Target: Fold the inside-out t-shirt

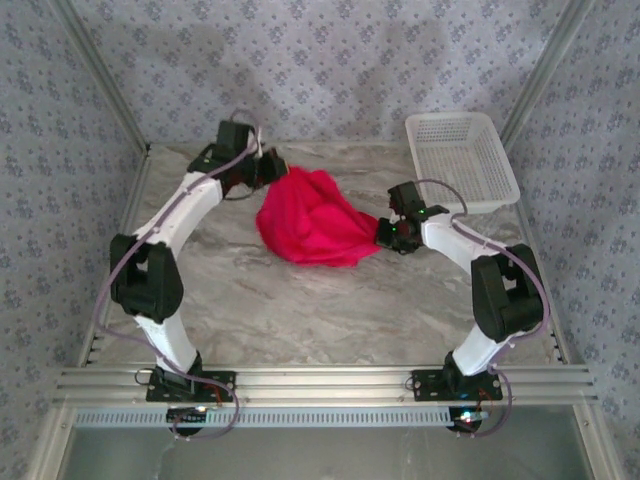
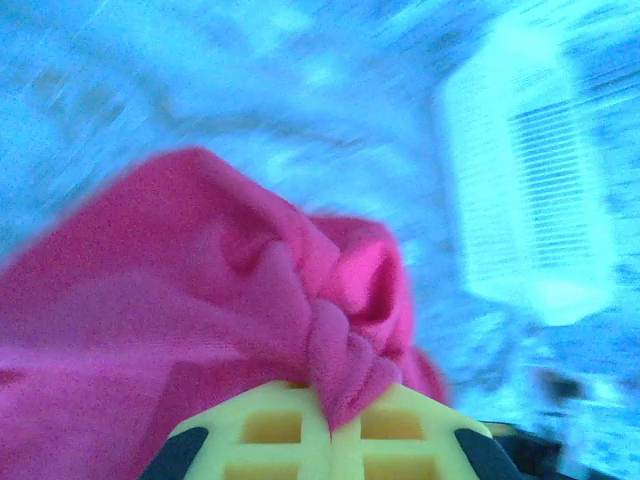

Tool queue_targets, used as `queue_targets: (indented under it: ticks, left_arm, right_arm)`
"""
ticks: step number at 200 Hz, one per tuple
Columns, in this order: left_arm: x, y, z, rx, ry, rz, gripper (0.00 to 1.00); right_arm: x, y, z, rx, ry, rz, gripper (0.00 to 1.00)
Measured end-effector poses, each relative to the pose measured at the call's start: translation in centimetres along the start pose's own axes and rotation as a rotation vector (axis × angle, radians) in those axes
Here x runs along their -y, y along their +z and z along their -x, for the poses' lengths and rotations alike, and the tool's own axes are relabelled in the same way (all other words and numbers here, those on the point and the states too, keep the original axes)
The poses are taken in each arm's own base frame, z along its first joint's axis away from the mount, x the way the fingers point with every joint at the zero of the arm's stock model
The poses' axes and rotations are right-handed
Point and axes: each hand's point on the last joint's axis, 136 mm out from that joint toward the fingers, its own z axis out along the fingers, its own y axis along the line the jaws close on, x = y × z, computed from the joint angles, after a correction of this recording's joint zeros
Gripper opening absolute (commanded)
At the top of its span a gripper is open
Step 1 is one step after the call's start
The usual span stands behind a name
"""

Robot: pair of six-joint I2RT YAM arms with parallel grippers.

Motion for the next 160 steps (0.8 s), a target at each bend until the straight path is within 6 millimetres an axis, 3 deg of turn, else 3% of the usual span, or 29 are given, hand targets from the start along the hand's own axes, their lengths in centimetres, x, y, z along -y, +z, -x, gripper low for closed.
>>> queue_targets:
  ticks: [25, 49, 66, 84, 98, 118, 138, 160]
  left_arm:
    - [6.8, -5.6, 2.9, 0.098, 0.080, -0.164, 0.00]
    - [9.3, -8.2, 2.7, 0.127, 0.110, -0.255, 0.00]
    - [8.2, -7.5, 1.0, 0.100, 0.093, -0.271, 0.00]
    - [5.1, -5.0, -1.7, 0.030, 0.041, -0.244, 0.00]
    - [2.3, -2.9, -4.2, -0.038, -0.013, -0.208, 0.00]
    - [0.0, -1.3, -6.7, -0.101, -0.062, -0.177, 0.00]
    - [-0.1, -1.2, -6.9, -0.107, -0.063, -0.184, 0.00]
    - [0.3, -1.2, -6.6, -0.099, -0.051, -0.204, 0.00]
  right_arm:
    - [2.3, 0.8, -1.1, -0.019, 0.027, -0.072, 0.00]
    - [1.9, 1.3, -3.1, -0.050, 0.006, -0.080, 0.00]
    - [0.8, 0.9, -4.3, -0.058, -0.024, -0.065, 0.00]
    - [-0.7, 0.0, -4.7, -0.043, -0.061, -0.035, 0.00]
    - [-1.6, -1.1, -4.6, -0.021, -0.079, -0.012, 0.11]
    - [-2.5, -2.6, -4.1, 0.003, -0.101, 0.004, 0.38]
    - [-4.2, -3.7, -3.3, 0.041, -0.158, 0.029, 0.56]
    - [-6.8, -4.5, -2.6, 0.077, -0.238, 0.075, 0.62]
